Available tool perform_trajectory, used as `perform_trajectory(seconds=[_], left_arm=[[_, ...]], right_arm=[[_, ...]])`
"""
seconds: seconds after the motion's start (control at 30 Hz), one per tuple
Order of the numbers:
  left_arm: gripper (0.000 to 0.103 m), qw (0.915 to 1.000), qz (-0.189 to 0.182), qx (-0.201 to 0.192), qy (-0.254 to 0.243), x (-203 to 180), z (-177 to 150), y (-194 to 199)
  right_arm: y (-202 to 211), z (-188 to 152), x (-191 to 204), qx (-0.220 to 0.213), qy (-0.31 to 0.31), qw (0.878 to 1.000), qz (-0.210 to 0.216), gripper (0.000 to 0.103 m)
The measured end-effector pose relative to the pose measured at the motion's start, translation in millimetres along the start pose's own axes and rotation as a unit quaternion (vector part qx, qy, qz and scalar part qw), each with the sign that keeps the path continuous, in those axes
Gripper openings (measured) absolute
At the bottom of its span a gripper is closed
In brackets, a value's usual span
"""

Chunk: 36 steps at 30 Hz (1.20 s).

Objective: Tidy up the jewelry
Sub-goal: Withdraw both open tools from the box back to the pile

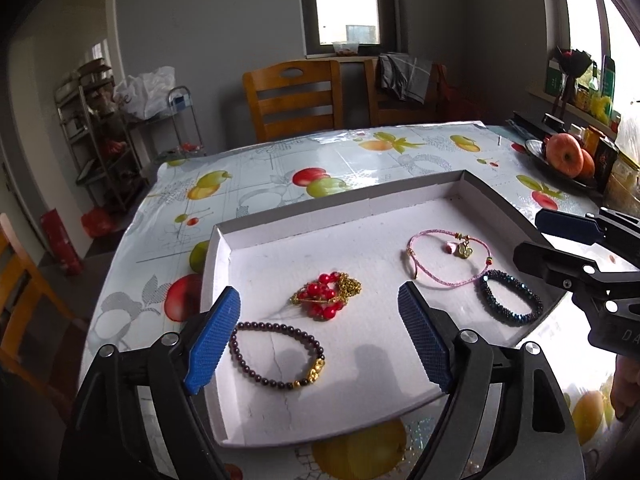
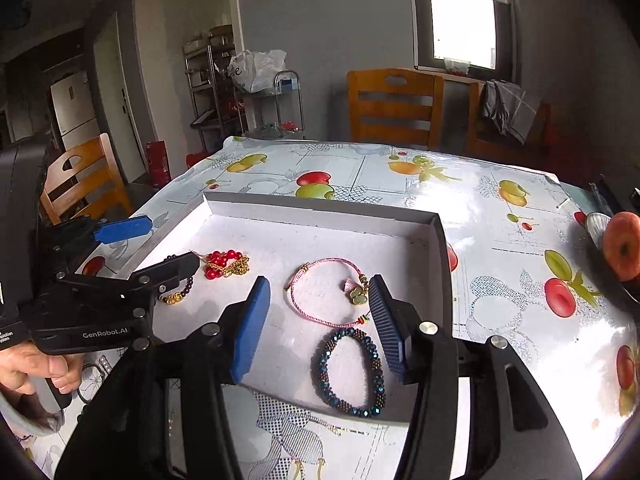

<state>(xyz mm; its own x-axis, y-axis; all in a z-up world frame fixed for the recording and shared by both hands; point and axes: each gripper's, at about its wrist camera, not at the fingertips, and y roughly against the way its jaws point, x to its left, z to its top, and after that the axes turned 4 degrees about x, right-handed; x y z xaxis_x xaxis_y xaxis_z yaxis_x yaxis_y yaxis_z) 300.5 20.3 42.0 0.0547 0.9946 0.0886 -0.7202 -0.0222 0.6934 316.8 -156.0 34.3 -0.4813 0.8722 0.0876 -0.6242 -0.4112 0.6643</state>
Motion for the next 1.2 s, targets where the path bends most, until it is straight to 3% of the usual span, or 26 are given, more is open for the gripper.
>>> perform_trajectory(seconds=[0.13, 0.53, 0.9, 1.2], left_arm=[[0.083, 1.0000, -0.004, -0.001, -0.009, -6, -23, 26], [0.087, 0.9997, -0.023, -0.005, -0.010, -25, -75, 89], [0.088, 0.9983, -0.046, 0.036, 0.006, -29, -116, 100], [0.088, 0.9970, -0.055, 0.054, 0.012, -27, -131, 97]], right_arm=[[29, -23, 7, -0.005, 0.007, 1.000, 0.004, 0.063], [80, -68, 25, 0.000, 0.000, 1.000, 0.008, 0.065], [87, -100, 35, 0.040, -0.003, 0.998, 0.038, 0.065], [79, -111, 47, 0.069, 0.013, 0.996, 0.047, 0.065]])
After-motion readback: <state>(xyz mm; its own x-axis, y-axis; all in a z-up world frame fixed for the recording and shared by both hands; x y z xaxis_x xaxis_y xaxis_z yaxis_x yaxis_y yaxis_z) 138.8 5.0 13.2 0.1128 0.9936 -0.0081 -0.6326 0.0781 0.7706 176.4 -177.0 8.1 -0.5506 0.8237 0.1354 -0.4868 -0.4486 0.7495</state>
